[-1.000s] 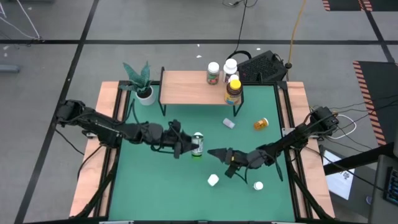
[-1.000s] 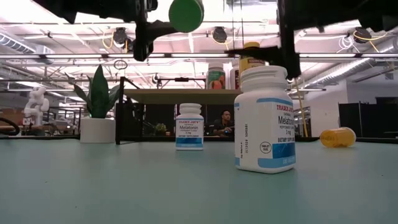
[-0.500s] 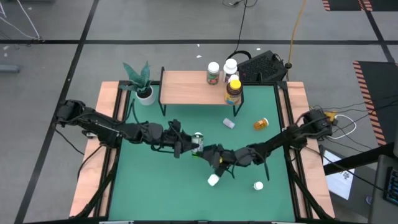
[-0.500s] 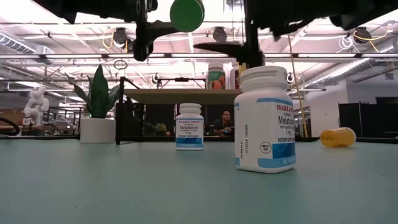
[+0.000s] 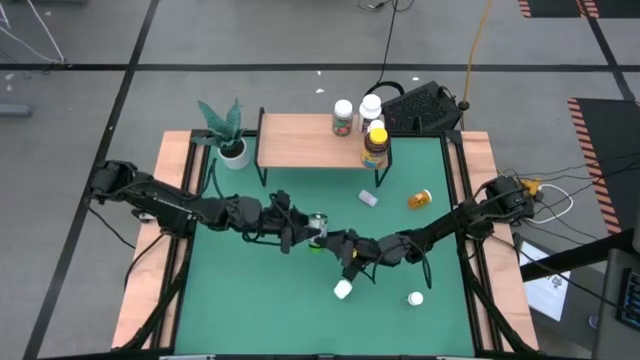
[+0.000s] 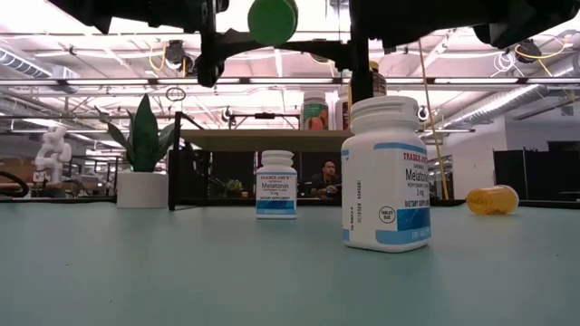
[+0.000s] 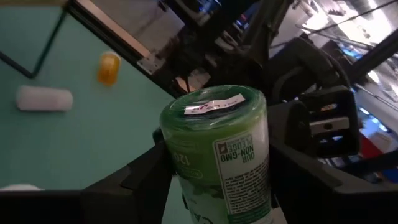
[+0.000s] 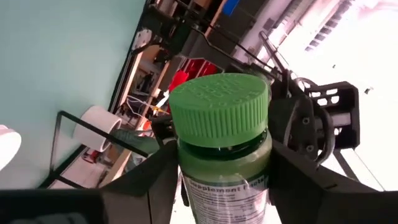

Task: Pick and place medicine bottles onto shelf by color
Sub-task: Put the green medicine bottle on the shelf

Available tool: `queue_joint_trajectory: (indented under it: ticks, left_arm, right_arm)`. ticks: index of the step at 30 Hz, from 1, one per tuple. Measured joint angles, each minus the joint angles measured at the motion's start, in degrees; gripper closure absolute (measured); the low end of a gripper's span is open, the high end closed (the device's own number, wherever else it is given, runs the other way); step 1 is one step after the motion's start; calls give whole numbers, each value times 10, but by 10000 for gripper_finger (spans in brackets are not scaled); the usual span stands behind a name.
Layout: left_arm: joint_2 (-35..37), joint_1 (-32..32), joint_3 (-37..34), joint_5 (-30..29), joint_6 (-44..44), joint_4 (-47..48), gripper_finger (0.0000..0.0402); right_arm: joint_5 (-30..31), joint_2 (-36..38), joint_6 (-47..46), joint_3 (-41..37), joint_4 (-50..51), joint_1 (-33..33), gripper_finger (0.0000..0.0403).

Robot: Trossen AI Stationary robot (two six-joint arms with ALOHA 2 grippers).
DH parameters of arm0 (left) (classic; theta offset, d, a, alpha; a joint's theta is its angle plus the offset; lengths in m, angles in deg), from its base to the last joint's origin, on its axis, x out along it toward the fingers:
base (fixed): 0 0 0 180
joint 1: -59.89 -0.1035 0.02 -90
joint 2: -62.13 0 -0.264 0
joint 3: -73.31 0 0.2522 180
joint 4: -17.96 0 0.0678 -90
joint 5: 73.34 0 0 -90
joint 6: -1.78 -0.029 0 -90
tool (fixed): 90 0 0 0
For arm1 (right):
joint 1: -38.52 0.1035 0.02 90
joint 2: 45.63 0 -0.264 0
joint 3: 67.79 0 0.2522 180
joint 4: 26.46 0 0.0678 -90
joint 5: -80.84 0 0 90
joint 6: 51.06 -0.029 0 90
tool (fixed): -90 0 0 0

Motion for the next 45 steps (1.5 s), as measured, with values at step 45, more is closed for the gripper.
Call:
queue_joint_trajectory:
  ticks: [45]
  left_arm:
    - [-57, 91, 0, -55, -559, -184, 36]
  right_arm:
    - [-451, 205, -1112, 0, 402, -118, 195]
